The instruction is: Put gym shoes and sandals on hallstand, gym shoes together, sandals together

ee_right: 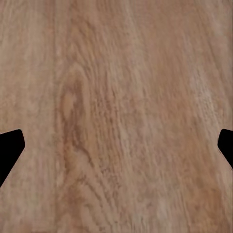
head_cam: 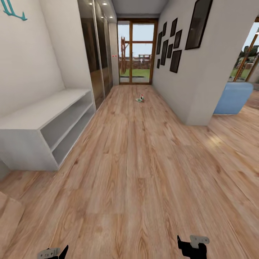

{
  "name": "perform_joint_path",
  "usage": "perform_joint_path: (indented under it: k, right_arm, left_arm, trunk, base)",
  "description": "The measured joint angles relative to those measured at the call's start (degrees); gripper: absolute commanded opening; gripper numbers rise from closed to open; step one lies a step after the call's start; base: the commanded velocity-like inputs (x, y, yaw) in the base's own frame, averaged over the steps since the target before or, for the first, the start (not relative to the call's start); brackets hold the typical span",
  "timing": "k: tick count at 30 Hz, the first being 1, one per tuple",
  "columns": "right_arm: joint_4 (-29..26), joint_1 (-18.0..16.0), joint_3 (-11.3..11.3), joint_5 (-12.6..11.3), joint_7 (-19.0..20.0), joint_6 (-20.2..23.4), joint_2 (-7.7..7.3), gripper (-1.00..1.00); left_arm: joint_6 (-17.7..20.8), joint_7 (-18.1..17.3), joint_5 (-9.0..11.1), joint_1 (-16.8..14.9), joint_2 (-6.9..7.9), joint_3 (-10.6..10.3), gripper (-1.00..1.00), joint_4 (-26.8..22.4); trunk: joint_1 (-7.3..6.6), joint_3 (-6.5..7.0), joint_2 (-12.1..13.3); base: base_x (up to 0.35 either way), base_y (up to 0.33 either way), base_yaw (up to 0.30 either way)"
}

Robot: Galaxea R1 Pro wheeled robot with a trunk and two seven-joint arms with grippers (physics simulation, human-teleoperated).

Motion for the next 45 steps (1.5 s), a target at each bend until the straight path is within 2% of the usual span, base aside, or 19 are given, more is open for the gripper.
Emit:
perform_joint_path:
  k: [45]
  right_arm:
    - [0.0,0.0,0.0,0.0,0.1,0.0,-0.35,1.00]
  left_arm:
    - [0.0,0.0,0.0,0.0,0.00,0.0,1.00,0.0]
  trunk:
    - [0.00,0.00,0.0]
  base:
    - [0.338,0.000,-0.002]
